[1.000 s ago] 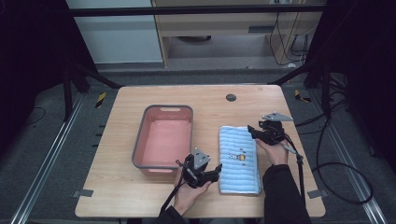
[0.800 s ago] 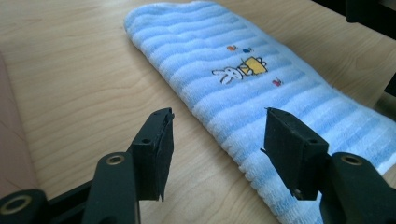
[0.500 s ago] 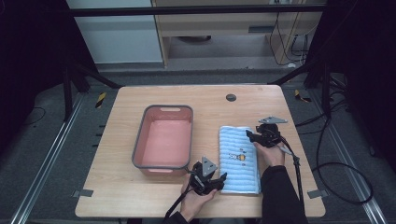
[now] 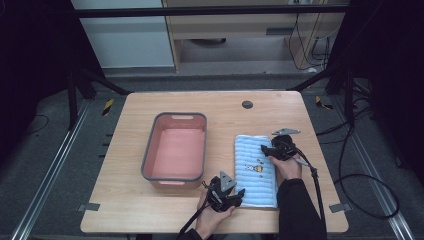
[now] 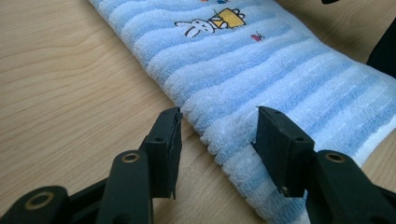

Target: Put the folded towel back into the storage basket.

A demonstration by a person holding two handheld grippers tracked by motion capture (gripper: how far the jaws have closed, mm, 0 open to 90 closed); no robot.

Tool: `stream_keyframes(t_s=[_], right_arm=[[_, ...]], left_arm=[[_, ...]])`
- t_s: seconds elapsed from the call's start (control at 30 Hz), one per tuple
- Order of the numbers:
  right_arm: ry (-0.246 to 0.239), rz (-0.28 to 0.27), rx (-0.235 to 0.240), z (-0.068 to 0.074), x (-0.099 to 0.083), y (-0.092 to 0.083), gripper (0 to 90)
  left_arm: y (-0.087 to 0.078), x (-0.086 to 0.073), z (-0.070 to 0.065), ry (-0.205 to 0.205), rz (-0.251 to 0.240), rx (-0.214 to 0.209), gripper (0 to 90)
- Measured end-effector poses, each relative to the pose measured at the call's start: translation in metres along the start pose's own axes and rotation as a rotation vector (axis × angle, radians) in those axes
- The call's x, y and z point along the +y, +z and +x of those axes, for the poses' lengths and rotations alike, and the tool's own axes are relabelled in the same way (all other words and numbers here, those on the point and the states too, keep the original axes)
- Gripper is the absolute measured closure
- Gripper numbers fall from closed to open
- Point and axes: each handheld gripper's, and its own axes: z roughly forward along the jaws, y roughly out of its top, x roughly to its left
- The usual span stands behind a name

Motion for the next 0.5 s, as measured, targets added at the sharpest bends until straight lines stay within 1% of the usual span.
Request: stream_keyframes(t_s=[0.13, 0.17, 0.2, 0.27, 0.33, 0.4, 0.43, 0.47, 0.5], right_arm=[[0.011, 0.005, 0.005, -0.0011, -0.0008, 0.0009, 49.4], [0.024, -0.002, 0.011, -0.002, -0.0028, 0.0023, 50.0], [0.024, -0.002, 0.011, -0.002, -0.0028, 0.0023, 50.0], [0.056, 0.0, 0.032, -0.0044, -0.0054, 0.0023, 50.7], [0.055, -0.003, 0.033, -0.0044, -0.0057, 0.0026, 51.9], [0.062, -0.002, 0.045, -0.0032, -0.0064, 0.0027, 57.9], [0.062, -0.002, 0.045, -0.0032, -0.0064, 0.0027, 57.9], [0.063, -0.004, 0.049, -0.003, -0.0066, 0.0028, 60.1], [0.074, -0.007, 0.059, -0.0017, -0.0072, 0.0025, 65.1]], left_arm=[[0.0008, -0.0004, -0.0001, -0.001, 0.006, -0.002, 52.6], [0.0016, -0.0006, -0.0012, 0.003, 0.008, -0.001, 53.4], [0.0016, -0.0006, -0.0012, 0.003, 0.008, -0.001, 54.1], [0.0023, -0.0005, -0.0022, -0.002, 0.011, -0.002, 55.2], [0.0025, -0.0003, -0.0027, 0.002, 0.012, 0.003, 55.5], [0.0026, -0.0002, -0.0035, 0.007, 0.015, 0.006, 57.5], [0.0028, -0.0002, -0.0038, 0.007, 0.015, 0.004, 57.5], [0.0029, 0.0, -0.0042, 0.007, 0.016, 0.003, 59.0], [0.0032, 0.0001, -0.0042, 0.004, 0.015, -0.001, 62.4]])
